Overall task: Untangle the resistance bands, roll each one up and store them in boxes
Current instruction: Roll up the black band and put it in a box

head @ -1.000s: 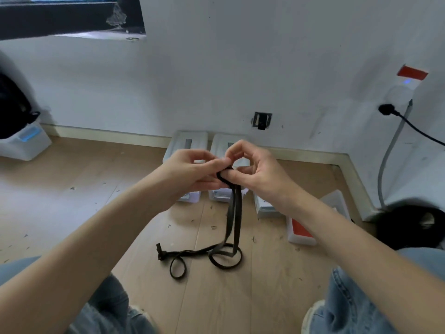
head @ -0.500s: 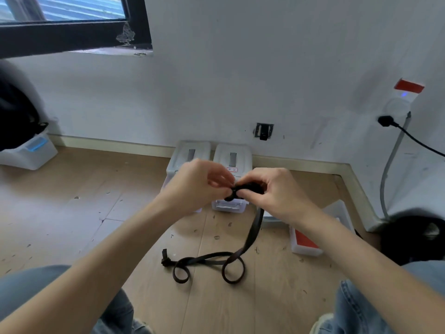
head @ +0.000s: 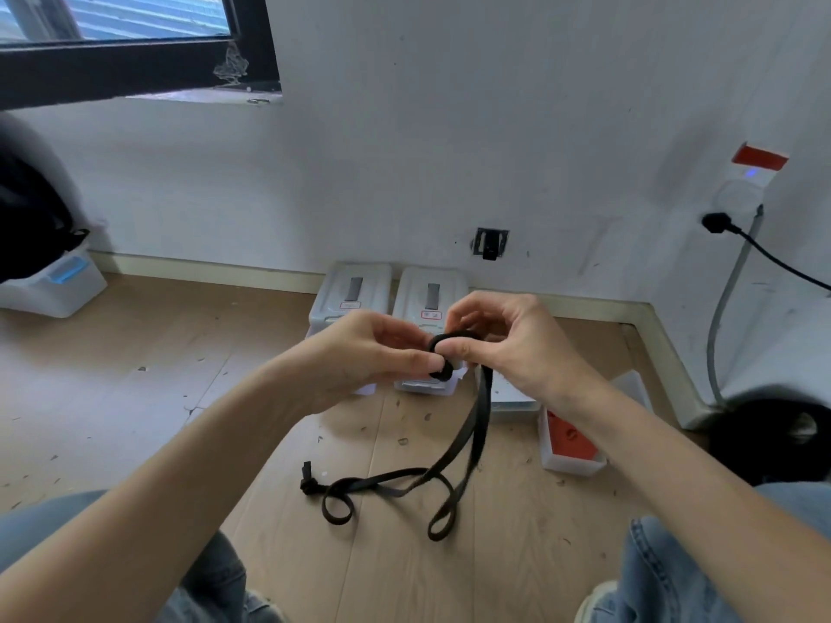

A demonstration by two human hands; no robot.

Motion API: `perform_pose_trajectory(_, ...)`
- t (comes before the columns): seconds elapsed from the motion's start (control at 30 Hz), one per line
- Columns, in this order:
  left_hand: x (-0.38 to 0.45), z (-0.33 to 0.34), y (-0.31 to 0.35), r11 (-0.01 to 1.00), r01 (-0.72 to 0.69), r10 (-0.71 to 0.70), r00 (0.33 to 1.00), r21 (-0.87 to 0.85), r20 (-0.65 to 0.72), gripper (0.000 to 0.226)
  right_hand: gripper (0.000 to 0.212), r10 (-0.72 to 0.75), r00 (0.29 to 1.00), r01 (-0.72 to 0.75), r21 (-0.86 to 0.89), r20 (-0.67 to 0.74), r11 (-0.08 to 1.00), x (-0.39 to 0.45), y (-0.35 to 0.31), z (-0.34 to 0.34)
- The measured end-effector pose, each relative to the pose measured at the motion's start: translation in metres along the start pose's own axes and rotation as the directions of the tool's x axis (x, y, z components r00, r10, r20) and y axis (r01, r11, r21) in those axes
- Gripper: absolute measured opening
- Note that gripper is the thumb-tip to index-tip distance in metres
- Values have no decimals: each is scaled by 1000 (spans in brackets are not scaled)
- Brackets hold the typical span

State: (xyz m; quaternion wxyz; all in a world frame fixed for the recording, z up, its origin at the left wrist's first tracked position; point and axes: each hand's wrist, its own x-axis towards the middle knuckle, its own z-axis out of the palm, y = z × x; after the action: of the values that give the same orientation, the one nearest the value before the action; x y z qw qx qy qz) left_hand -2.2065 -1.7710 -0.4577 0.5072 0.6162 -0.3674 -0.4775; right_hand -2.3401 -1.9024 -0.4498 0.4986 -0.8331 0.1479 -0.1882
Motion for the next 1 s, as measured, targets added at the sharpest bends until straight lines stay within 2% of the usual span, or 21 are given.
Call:
perform_pose_trajectory(0.07,1,3,-4,997,17,-16,1000,-70,23,25,10,9,1000,-9,22,0,1000,0,-1,0)
perform_pose_trajectory(0.13,3,4,-6,992,20,-19,1000,-124,7,23,8,5,1000,-8,125,18,992,-2,-3,3)
perform_pose_trajectory(0.27,7,-5,-4,972,19,-30,999,-234,-45,19,21,19,999,-28,265,34,964,-4,-6,0)
perform_pose_trajectory(0.5,9,-14,0,929,15,-41,997,-370,-64,23,27,18,999,-12,117,-46,993,-4,-8,3)
perform_pose_trajectory(0.67,7,-8,0,874,18,-42,998,-485,-39,25,22,13,992,15,214,-129,977,-8,-5,8)
perform_pose_trajectory(0.7,7,-6,0,892,15,-32,999,-453,-31,26,21,5,990,22,193,-137,981,-8,-5,9)
perform_pose_trajectory(0.73,6,-4,-1,941,-1,-15,999,-338,-46,25,21,-11,991,30,147,-132,989,-9,-5,8)
perform_pose_trajectory(0.77,5,-3,-1,992,-25,14,996,-120,-92,21,23,-41,992,48,62,-118,997,-10,-4,7)
perform_pose_trajectory(0.8,5,-2,0,993,-44,59,989,110,-136,17,24,-84,992,79,-56,-96,995,-11,-4,7)
perform_pose_trajectory(0.83,5,-1,0,963,-63,107,982,263,-156,18,25,-138,989,126,-181,-57,975,-11,-4,8)
perform_pose_trajectory(0.9,4,3,-1,932,-106,164,976,347,-142,21,26,-207,978,203,-324,23,924,-12,-2,9)
perform_pose_trajectory(0.97,4,5,-1,926,-130,193,970,354,-149,17,26,-230,973,221,-307,8,926,-10,-2,10)
perform_pose_trajectory(1.0,4,5,-1,935,-142,206,964,326,-169,15,25,-204,978,188,-230,-50,955,-9,-1,9)
